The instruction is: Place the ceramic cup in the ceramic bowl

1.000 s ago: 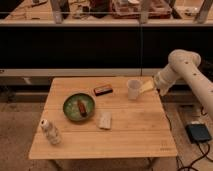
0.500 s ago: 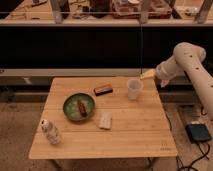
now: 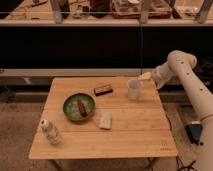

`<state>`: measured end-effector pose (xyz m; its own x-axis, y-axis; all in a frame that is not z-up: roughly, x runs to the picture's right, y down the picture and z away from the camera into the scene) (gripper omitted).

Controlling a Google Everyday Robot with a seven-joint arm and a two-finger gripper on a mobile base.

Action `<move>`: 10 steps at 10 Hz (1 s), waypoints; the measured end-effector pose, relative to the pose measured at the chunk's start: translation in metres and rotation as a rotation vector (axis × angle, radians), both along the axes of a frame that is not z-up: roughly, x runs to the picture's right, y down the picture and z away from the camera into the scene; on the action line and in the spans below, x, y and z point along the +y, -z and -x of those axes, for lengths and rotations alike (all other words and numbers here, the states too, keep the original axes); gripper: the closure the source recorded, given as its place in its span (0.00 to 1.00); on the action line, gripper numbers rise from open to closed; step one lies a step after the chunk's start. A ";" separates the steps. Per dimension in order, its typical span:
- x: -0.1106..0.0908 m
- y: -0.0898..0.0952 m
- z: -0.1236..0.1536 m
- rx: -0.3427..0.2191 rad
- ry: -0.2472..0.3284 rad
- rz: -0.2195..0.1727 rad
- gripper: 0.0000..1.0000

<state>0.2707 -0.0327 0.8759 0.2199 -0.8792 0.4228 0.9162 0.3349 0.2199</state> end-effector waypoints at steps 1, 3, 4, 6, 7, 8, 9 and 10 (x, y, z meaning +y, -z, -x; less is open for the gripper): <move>0.002 -0.009 0.002 0.000 0.003 0.000 0.20; 0.008 -0.024 0.007 -0.008 0.012 0.011 0.20; 0.012 -0.032 0.013 -0.017 0.020 0.022 0.23; 0.018 -0.045 0.025 -0.036 0.039 0.045 0.40; 0.023 -0.052 0.032 -0.049 0.049 0.063 0.51; 0.029 -0.057 0.041 -0.064 0.058 0.080 0.60; 0.038 -0.063 0.051 -0.081 0.070 0.104 0.72; 0.042 -0.065 0.057 -0.094 0.076 0.118 0.80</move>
